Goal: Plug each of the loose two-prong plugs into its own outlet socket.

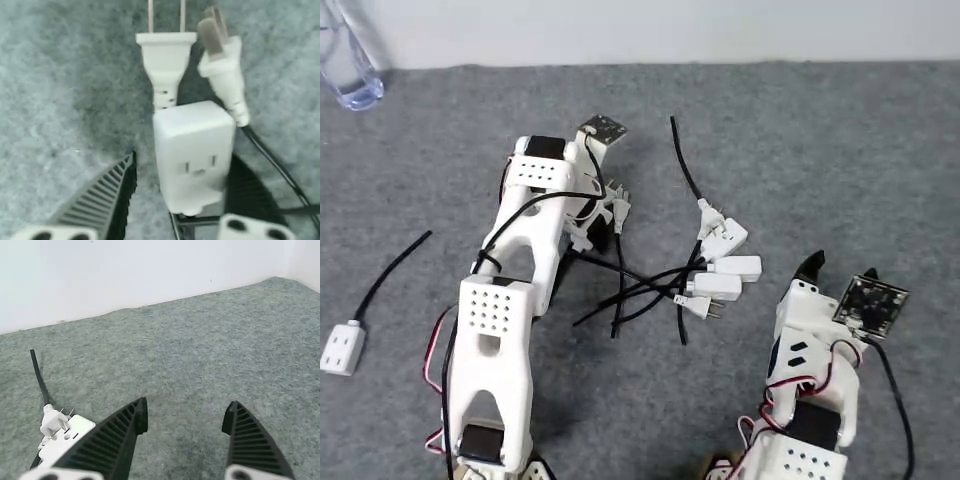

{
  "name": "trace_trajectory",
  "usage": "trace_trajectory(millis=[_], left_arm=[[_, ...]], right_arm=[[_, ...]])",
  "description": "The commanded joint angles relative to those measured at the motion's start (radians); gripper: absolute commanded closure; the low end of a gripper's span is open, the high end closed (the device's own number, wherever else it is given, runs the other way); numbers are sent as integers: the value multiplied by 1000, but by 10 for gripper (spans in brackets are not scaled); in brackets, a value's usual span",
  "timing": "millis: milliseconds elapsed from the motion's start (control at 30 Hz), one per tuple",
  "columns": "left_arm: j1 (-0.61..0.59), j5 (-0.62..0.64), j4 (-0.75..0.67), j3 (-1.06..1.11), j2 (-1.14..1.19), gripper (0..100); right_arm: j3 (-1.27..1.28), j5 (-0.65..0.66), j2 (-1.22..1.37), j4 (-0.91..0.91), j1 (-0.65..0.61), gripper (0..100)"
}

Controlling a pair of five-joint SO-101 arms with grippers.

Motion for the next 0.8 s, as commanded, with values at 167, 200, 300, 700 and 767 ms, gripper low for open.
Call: trace_trajectory(millis=[167,200,300,700,767], left_arm=[[37,-195,77,-39,-29,986],[40,-195,114,-62,-40,988],[38,-193,180,-133,-80,987],[-133,-199,180,147,-471,987],[-184,-199,180,219,-568,987]], right_arm=[[18,11,13,-10,-7,746],[18,11,13,-10,-13,746],[18,11,21,-8,-27,746],[20,12,171,-140,-28,746],[20,12,176,-145,-28,746]])
